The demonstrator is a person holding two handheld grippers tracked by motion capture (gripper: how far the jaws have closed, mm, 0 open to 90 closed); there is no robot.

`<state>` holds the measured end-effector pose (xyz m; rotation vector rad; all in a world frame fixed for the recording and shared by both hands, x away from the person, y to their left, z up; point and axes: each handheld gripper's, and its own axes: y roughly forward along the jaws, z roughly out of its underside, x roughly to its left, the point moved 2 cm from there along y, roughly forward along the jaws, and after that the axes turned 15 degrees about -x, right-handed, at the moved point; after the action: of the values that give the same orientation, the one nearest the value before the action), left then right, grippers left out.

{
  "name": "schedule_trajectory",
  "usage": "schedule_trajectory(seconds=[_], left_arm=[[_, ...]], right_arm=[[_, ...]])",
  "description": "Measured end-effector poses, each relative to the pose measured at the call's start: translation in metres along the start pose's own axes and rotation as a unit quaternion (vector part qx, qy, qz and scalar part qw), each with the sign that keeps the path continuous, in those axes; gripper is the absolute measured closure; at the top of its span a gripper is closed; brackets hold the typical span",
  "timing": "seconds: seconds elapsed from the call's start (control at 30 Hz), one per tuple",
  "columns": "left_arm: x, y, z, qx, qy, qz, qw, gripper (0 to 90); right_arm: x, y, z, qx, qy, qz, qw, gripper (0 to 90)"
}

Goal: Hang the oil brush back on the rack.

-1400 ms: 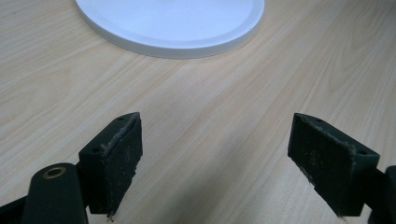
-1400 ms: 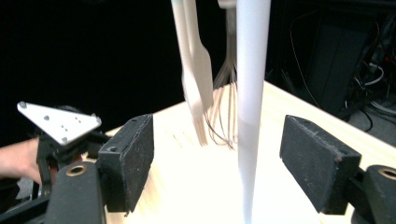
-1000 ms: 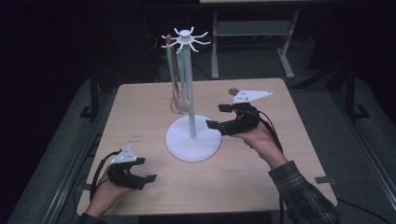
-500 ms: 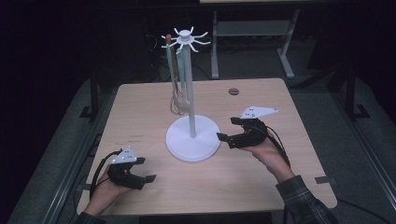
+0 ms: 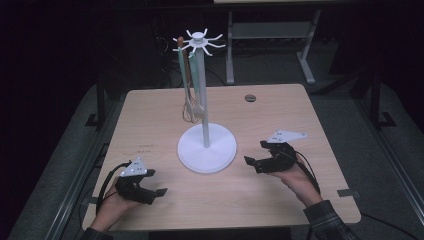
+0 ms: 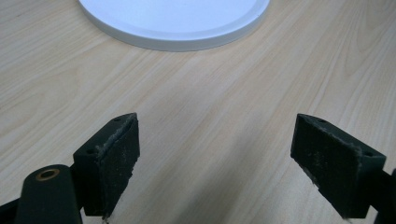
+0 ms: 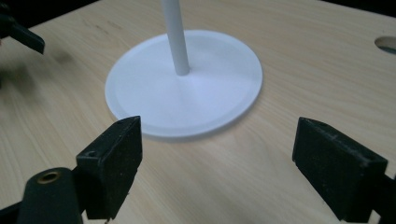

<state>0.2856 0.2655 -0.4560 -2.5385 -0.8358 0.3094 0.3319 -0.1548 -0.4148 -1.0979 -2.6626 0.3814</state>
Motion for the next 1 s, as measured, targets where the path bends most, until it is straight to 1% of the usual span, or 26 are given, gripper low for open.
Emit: schedule_trajectory(seconds=[0.07,0.17,0.2,0.23,0.27,0.3,0.37,0.43,0.47,0.5,0.53,0.57,0.63,0.73,0.8,0.87,0.93,1.0], left_arm=[[0.0,0.0,0.0,0.001,0.002,0.0,1.0,15.3],[-0.001,0.002,0.001,0.008,0.01,-0.003,0.9999,15.4],[-0.002,0.002,0.001,0.007,0.006,-0.003,1.0,15.4],[-0.002,0.003,0.002,0.011,0.012,-0.001,0.9999,15.3],[-0.002,0.003,0.002,0.012,0.014,-0.002,0.9998,15.3],[-0.002,0.003,0.002,0.012,0.014,-0.002,0.9998,15.3],[-0.003,0.004,0.002,0.011,0.012,-0.004,0.9999,15.3],[-0.003,0.005,0.003,0.011,0.013,-0.006,0.9998,15.4],[-0.003,0.005,0.003,0.011,0.014,-0.006,0.9998,15.4],[-0.005,0.006,0.004,0.008,0.01,-0.005,0.9999,15.4],[-0.005,0.007,0.004,0.009,0.011,-0.004,0.9999,15.5],[-0.006,0.007,0.004,0.011,0.016,-0.004,0.9998,15.4],[-0.007,0.008,0.004,0.008,0.013,-0.004,0.9999,15.4],[-0.007,0.009,0.004,0.008,0.009,-0.005,0.9999,15.5],[-0.007,0.009,0.005,0.008,0.007,-0.005,0.9999,15.5],[-0.007,0.009,0.005,0.008,0.007,-0.005,0.9999,15.5],[-0.007,0.01,0.005,0.01,0.006,-0.005,0.9999,15.6],[-0.006,0.01,0.005,0.009,0.006,-0.007,0.9999,15.6]], right_arm=[[-0.001,-0.001,0.003,0.002,-0.002,0.003,1.0,15.3],[-0.003,-0.006,0.014,0.009,0.003,0.01,0.9999,14.8],[-0.005,-0.008,0.02,0.013,0.005,0.012,0.9998,14.4],[-0.005,-0.009,0.024,0.015,0.002,0.016,0.9998,14.4],[-0.006,-0.01,0.027,0.017,0.003,0.021,0.9996,14.3],[-0.006,-0.01,0.027,0.017,0.003,0.021,0.9996,14.3],[-0.008,-0.014,0.035,0.021,0.003,0.025,0.9994,14.2],[-0.008,-0.015,0.037,0.022,0.003,0.027,0.9994,14.1],[-0.009,-0.017,0.041,0.024,0.001,0.032,0.9992,14.0],[-0.009,-0.017,0.041,0.024,0.001,0.032,0.9992,14.0],[-0.009,-0.019,0.044,0.025,0.002,0.033,0.9992,14.0],[-0.009,-0.02,0.045,0.024,0.003,0.034,0.9991,14.0],[-0.012,-0.024,0.051,0.026,0.002,0.041,0.9988,13.9],[-0.014,-0.028,0.056,0.028,0.009,0.045,0.9986,13.9],[-0.015,-0.03,0.061,0.033,-0.002,0.054,0.998,13.8],[-0.016,-0.032,0.065,0.041,0.0,0.06,0.9974,13.7],[-0.016,-0.033,0.067,0.042,0.001,0.061,0.9973,13.7],[-0.016,-0.036,0.07,0.046,-0.004,0.063,0.997,13.6]])
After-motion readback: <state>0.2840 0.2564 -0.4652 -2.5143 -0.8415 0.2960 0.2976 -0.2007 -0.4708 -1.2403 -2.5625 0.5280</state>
